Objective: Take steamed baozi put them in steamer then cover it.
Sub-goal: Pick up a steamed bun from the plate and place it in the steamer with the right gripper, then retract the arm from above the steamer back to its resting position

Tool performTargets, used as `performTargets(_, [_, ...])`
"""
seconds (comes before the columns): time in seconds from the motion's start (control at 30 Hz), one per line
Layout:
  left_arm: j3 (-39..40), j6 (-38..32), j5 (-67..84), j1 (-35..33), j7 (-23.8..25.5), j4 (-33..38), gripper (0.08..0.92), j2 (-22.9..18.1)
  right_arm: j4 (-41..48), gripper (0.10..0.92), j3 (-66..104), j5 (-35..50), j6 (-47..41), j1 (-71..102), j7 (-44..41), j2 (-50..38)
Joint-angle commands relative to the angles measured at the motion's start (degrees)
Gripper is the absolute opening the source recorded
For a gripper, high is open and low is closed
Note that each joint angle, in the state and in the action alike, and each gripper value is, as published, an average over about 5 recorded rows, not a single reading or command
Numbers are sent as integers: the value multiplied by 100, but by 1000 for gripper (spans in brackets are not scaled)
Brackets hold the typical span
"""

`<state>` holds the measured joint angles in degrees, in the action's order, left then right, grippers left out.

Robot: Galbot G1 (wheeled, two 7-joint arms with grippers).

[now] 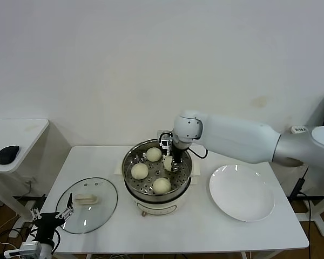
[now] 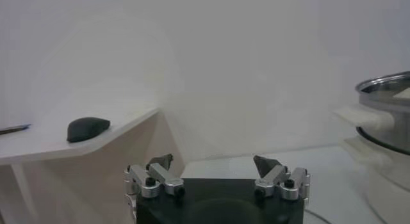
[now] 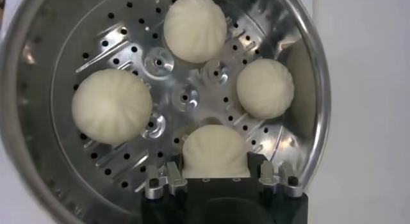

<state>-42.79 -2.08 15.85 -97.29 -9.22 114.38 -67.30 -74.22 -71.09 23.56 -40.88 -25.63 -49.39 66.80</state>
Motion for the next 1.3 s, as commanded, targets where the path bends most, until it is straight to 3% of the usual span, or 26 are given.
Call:
performTargets(0.03, [8, 1, -4, 5, 1, 6, 823, 0, 109, 612, 62, 12, -83, 133, 30, 41])
performTargets(0.17, [17, 2, -4, 7, 1, 18, 823, -1, -59, 658, 98, 72, -81, -17, 7, -125])
performTargets(0.37, [37, 5, -14, 6, 2, 30, 823, 8, -842, 804, 119, 400, -79, -615, 28, -703])
performTargets(0.63, [89, 8, -27, 23, 2, 27, 823, 22, -2429, 823, 426, 570, -78, -962, 414, -2110])
performTargets(0.87, [180, 1, -74, 32, 3, 9, 823, 10, -3683, 823, 927, 997, -44, -307, 1673, -3828])
performTargets(1.03, [237, -10, -116, 49, 5, -38, 823, -35, -4211, 823, 2468, 1156, 498, 1513, 2847, -4789])
performTargets(1.13, [266, -16, -144, 57, 9, -61, 823, -74, -4355, 823, 4533, 1018, 1125, 3835, 3513, -5178])
performTargets(1.3, [293, -33, -191, 29, 30, -91, 823, -117, -4249, 823, 8389, 194, 2113, 7995, 4015, -4605])
